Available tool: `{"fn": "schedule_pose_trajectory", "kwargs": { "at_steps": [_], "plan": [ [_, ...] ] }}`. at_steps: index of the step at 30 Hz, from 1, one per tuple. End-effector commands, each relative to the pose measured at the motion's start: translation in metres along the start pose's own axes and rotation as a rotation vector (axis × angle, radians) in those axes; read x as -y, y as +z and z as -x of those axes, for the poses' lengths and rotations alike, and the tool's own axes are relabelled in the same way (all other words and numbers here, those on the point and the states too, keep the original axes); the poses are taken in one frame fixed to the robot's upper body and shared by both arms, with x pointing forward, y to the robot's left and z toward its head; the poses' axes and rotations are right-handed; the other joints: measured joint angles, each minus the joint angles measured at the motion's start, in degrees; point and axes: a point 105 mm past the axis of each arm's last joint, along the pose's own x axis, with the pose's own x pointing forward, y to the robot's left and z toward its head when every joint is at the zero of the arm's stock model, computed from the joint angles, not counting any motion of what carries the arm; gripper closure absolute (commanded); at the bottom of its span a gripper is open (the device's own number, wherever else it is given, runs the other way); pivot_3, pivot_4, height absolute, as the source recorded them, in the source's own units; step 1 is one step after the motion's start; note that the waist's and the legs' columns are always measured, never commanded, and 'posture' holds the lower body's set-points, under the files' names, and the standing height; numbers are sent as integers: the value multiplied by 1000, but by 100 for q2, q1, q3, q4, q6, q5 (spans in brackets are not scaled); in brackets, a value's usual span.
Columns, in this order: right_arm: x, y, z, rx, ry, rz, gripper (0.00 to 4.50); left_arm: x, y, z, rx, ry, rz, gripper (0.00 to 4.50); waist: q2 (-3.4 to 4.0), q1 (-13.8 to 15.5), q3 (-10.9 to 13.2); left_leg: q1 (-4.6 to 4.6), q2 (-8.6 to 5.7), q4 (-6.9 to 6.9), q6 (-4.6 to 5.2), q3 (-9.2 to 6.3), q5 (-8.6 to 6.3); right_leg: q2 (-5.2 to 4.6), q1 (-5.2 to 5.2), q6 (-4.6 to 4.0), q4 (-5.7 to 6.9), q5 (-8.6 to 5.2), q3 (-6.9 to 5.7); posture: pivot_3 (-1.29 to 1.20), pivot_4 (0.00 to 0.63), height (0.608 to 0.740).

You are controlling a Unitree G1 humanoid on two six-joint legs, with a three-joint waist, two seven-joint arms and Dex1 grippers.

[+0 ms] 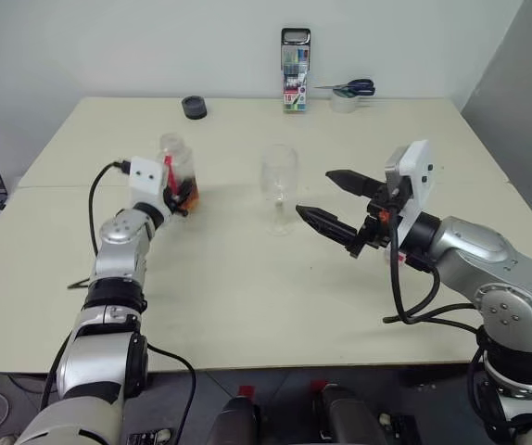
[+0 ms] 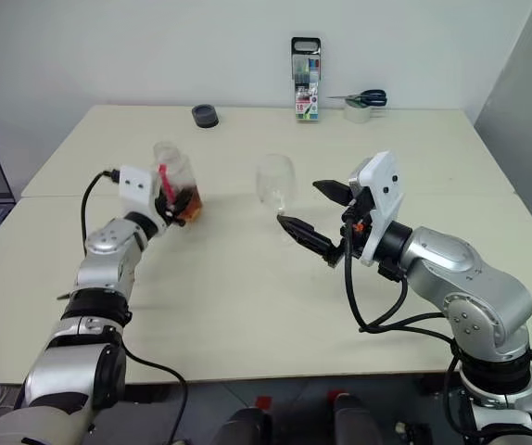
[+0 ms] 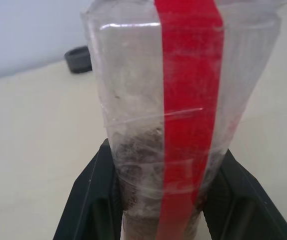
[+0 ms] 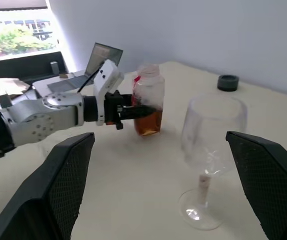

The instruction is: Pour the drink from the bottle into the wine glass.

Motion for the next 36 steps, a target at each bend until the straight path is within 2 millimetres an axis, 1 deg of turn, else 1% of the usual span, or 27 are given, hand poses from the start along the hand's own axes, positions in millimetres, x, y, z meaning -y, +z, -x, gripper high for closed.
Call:
{"fn": "schedule_pose_trajectory", "kwargs": {
  "at_steps": [1,6,10,12,18,23,27,33,36],
  "plan": [
    [-2,7,-1,58,-14,47,0,7,72,-9,198,-84,-204,2832,-2,-2,1,-1,0,0,-6,1,3,0,0,0,-1,0,2,0,150,740],
    [0,5,-9,90,-21,68,0,28,101,-15,250,-215,-414,2832,-2,-13,1,5,-1,-3,-6,4,4,2,-1,4,0,-2,10,0,150,740],
    [1,-2,-14,107,-39,62,0,37,118,-19,289,-270,-575,2832,-5,-23,3,4,-7,-4,-6,15,3,10,-6,4,3,-2,10,0,150,740],
    [3,-2,-15,119,-54,65,0,38,123,-20,300,-280,-626,2832,-5,-28,4,1,-8,-4,-6,22,3,13,-7,4,3,-2,9,0,150,740],
    [3,0,-16,147,-63,73,0,42,125,-22,302,-305,-791,2832,-6,-29,4,2,-7,-5,-4,29,3,13,-9,4,5,-3,12,0,150,740],
    [1,2,-17,165,-62,72,0,37,124,-24,277,-294,-890,2832,-6,-29,4,0,-9,-3,16,30,-8,13,-10,4,6,-3,10,0,150,740],
    [0,3,-17,174,-63,73,0,38,123,-25,269,-292,-988,2832,-6,-30,4,0,-9,-3,16,31,-8,13,-11,4,7,-3,10,0,150,740],
    [2,2,-16,175,-75,78,0,38,122,-26,265,-291,-1031,2832,-6,-31,4,0,-10,-3,16,33,-8,13,-10,4,7,-3,10,0,150,740],
    [9,-2,-12,186,-117,72,0,38,123,-26,261,-299,-1073,2832,-6,-31,4,0,-10,-3,16,36,-8,13,-11,4,8,-3,9,0,150,740]
  ]
}}
